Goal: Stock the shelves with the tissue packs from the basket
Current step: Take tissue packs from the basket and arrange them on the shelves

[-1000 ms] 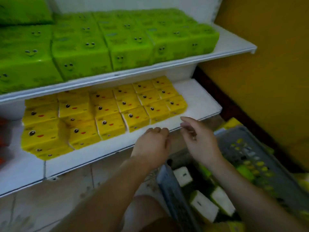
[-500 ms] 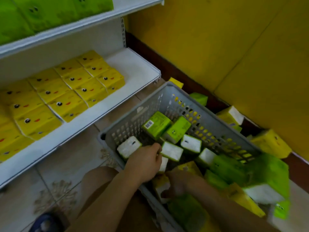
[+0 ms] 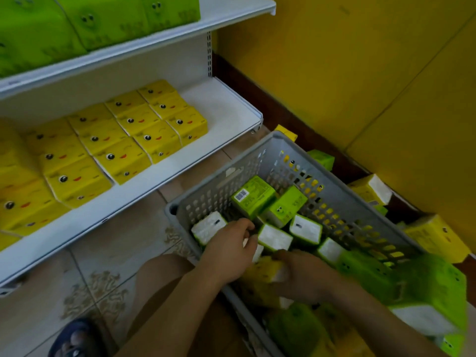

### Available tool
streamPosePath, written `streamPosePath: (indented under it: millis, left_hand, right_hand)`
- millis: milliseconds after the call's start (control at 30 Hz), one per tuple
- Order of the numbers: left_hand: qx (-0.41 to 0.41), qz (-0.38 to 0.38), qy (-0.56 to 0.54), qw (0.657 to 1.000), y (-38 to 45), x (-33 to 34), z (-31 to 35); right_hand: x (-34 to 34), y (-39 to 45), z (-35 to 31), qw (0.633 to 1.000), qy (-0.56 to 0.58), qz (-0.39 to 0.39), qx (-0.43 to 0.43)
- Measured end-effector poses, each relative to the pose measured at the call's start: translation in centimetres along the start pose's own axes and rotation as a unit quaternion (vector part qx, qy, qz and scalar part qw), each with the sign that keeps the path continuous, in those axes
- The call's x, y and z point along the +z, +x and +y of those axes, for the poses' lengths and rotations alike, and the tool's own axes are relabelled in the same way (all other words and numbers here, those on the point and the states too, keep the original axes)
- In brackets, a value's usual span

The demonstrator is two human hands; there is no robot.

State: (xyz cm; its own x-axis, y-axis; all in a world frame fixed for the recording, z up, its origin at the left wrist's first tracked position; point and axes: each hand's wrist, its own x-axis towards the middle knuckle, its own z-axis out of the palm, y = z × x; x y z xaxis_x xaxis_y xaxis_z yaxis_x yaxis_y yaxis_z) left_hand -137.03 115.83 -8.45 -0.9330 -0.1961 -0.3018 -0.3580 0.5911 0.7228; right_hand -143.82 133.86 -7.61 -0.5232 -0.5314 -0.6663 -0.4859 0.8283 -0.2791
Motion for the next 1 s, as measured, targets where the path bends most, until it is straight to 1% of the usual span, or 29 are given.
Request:
streamPosePath:
  millis: [67,167,200,233,267,300,333,433,500,567,633,700,733,800,833,867,900,967,1000]
  left_hand:
    - [-0.039,0.026,-0.059,0.997,0.1,-0.4,0.4]
    - [-0.096,0.024,-0.160,0.982,-0.1,-1.9,1.4]
    - [-0.117,0.012,-0.219,0.969,-0.2,-2.5,1.7]
    - [-0.139,-0.003,-0.299,0.944,-0.4,-3.1,1.9]
    - [-0.158,-0.021,-0.381,0.911,-0.6,-3.7,2.1]
    - [-0.165,-0.033,-0.442,0.881,-0.8,-4.2,2.3]
    - [-0.158,-0.027,-0.468,0.869,-1.0,-4.6,2.4]
    - [-0.126,0.057,-0.466,0.874,-1.4,-6.1,2.2]
    - [-0.114,0.107,-0.480,0.863,-1.9,-7.2,1.8]
    - [-0.112,0.128,-0.500,0.849,-2.6,-8.2,1.5]
    - [-0.125,0.148,-0.525,0.829,-3.5,-9.2,1.2]
    - [-0.146,0.179,-0.539,0.810,-4.4,-10.6,0.2]
    - [-0.149,0.199,-0.522,0.816,-5.0,-11.5,-0.6]
    - [-0.143,0.239,-0.421,0.863,-6.1,-13.1,-2.8]
    - [-0.139,0.265,-0.365,0.882,-6.7,-14.0,-3.8]
    - [-0.135,0.299,-0.324,0.887,-7.4,-14.9,-4.8]
    - [-0.134,0.339,-0.305,0.880,-7.9,-15.7,-5.7]
    - [-0.151,0.412,-0.298,0.848,-8.6,-17.2,-7.6]
    - [-0.167,0.436,-0.301,0.831,-8.9,-17.9,-8.6]
  right_hand:
    - [-2.4,-2.4,0.6,0.995,0.058,0.059,-0.052]
    - [-4.6,-4.6,0.6,0.964,0.137,0.196,-0.115]
    - [-4.8,-4.8,0.6,0.952,0.161,0.228,-0.122]
    - [-4.9,-4.8,0.4,0.944,0.176,0.249,-0.127]
    - [-4.8,-4.7,0.1,0.937,0.186,0.262,-0.135]
    - [-4.8,-4.5,-0.2,0.932,0.191,0.271,-0.144]
    - [-4.7,-4.2,-0.5,0.925,0.199,0.282,-0.158]
    - [-4.8,-3.8,-2.3,0.904,0.242,0.284,-0.206]
    - [-5.1,-3.1,-4.0,0.877,0.333,0.272,-0.215]
    - [-5.7,-1.7,-6.2,0.856,0.398,0.277,-0.178]
    - [-6.3,0.2,-8.8,0.851,0.422,0.282,-0.132]
    - [-6.9,2.1,-11.7,0.841,0.450,0.276,-0.116]
    - [-7.1,2.9,-13.4,0.841,0.449,0.275,-0.122]
    - [-7.2,4.5,-16.7,0.843,0.446,0.266,-0.138]
    - [-7.1,5.4,-18.4,0.845,0.447,0.253,-0.146]
    - [-6.8,6.4,-20.3,0.847,0.449,0.237,-0.157]
    - [-6.5,7.2,-22.2,0.852,0.445,0.219,-0.169]
    - [-5.5,8.7,-25.8,0.869,0.420,0.169,-0.198]
    - [-5.1,9.3,-27.6,0.877,0.406,0.145,-0.212]
